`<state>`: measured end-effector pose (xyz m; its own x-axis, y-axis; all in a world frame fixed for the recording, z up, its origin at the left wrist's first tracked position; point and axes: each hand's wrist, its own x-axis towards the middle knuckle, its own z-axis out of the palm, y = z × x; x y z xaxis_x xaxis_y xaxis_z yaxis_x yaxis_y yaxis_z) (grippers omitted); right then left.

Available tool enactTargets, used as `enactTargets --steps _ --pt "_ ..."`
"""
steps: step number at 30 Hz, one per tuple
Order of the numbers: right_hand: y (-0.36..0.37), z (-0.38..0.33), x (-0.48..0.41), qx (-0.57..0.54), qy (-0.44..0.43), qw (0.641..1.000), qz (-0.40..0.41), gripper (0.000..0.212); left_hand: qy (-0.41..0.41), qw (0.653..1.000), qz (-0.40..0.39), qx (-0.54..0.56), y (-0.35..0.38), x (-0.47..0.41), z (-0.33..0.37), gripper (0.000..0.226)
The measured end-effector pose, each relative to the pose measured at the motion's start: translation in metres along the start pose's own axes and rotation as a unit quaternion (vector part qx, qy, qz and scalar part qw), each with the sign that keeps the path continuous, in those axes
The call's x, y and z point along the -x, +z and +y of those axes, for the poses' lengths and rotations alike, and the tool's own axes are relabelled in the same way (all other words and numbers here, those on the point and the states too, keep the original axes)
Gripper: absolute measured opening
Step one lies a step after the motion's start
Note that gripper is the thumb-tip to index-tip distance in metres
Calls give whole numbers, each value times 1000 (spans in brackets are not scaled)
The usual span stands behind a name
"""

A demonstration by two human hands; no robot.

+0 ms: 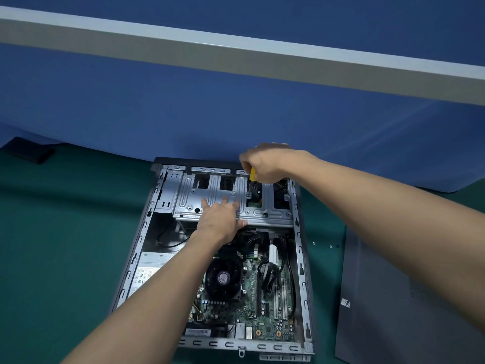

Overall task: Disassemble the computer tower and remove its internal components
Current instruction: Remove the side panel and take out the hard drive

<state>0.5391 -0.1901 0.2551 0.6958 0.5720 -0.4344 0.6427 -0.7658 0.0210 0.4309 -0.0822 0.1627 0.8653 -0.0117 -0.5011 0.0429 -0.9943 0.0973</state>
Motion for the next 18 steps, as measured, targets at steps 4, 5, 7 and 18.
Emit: enactTargets --steps 4,5,7,18 --pt "2 0 -1 30 56 998 7 45 0 1000 2 1 0 0 0 63" --pt "2 -2 -1 32 58 998 9 44 0 1000 2 1 0 0 0 63" --pt "3 -1 -2 37 49 998 31 34 0 1000 0 -1 0 0 0 63" --pt "5 -5 -1 28 57 998 14 49 -2 1000 -1 -6 0 0 0 64"
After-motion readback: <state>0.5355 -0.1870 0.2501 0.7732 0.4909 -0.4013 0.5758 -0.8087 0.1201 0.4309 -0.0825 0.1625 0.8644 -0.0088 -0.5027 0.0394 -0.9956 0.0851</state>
